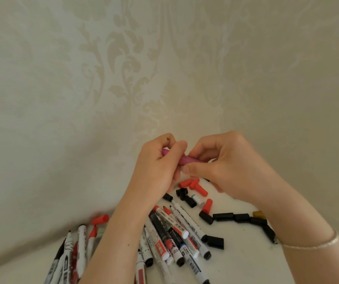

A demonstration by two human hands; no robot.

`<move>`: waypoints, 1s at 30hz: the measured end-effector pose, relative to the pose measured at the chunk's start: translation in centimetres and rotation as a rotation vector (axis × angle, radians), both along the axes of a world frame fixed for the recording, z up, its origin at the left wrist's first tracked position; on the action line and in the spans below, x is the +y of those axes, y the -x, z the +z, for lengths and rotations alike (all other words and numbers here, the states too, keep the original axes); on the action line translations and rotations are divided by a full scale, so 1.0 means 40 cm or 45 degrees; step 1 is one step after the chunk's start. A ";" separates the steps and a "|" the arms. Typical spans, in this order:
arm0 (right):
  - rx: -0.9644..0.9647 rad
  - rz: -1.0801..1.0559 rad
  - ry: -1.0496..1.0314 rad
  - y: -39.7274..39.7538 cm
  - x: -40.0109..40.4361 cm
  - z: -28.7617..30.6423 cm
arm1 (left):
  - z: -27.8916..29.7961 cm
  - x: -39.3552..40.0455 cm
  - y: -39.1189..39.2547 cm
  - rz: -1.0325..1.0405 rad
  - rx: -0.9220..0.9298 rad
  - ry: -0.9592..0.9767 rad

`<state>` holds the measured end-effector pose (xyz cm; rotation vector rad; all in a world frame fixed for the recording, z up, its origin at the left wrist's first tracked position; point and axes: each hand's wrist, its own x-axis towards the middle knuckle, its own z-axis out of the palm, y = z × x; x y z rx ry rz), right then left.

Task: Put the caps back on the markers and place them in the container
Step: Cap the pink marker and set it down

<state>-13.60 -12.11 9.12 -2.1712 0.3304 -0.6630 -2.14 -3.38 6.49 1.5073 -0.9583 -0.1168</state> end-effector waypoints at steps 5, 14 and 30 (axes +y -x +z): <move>0.026 -0.011 0.031 -0.007 -0.002 -0.009 | -0.007 -0.001 -0.002 0.002 -0.013 -0.017; 0.019 -0.024 0.065 -0.012 -0.006 -0.014 | 0.002 0.007 0.001 -0.023 -0.002 -0.036; 0.795 -0.675 0.279 0.182 -0.141 -0.145 | -0.038 -0.056 0.142 0.022 -0.472 -0.134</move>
